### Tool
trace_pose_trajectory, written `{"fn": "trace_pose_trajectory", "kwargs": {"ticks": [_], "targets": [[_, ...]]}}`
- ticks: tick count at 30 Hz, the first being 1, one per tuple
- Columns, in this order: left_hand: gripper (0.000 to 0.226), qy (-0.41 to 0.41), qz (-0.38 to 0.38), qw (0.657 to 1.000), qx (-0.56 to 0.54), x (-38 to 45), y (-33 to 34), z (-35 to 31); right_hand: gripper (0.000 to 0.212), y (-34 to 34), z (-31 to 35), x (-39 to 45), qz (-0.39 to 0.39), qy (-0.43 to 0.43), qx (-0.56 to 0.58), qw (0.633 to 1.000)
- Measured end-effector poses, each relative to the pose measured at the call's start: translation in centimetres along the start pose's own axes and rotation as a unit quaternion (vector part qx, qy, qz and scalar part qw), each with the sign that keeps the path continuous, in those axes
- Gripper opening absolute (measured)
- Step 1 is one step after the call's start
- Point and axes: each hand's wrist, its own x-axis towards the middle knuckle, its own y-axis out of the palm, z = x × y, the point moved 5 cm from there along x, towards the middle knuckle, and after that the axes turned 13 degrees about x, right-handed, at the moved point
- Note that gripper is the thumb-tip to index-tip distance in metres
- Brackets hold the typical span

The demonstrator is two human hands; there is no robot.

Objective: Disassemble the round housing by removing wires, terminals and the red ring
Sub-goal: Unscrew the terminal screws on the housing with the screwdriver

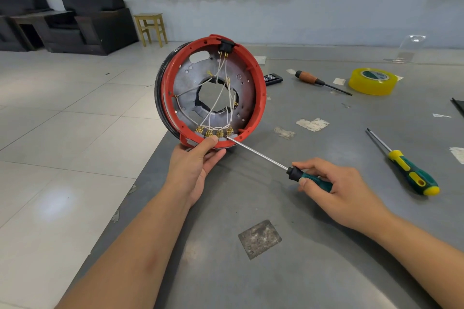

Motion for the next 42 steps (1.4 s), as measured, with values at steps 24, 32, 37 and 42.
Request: {"fn": "trace_pose_trajectory", "kwargs": {"ticks": [24,32,37,42], "targets": [[0.035,-0.001,0.008,1.000,0.009,-0.5,0.1,-0.2,0.037,-1.8,0.1,0.0,-0.029,-0.039,-0.010,0.999],[0.030,-0.026,0.033,0.999,0.015,-0.3,-0.1,-0.2,0.037,-2.1,-0.4,0.3,-0.027,-0.038,0.001,0.999],[0.019,-0.041,0.057,0.997,0.014,0.1,-0.4,0.1,0.038,-2.4,-1.2,0.5,-0.022,-0.026,0.020,0.999],[0.023,-0.053,0.075,0.996,0.009,0.3,-0.5,0.3,0.038,-2.3,-1.5,0.5,-0.018,-0.016,0.036,0.999]]}}
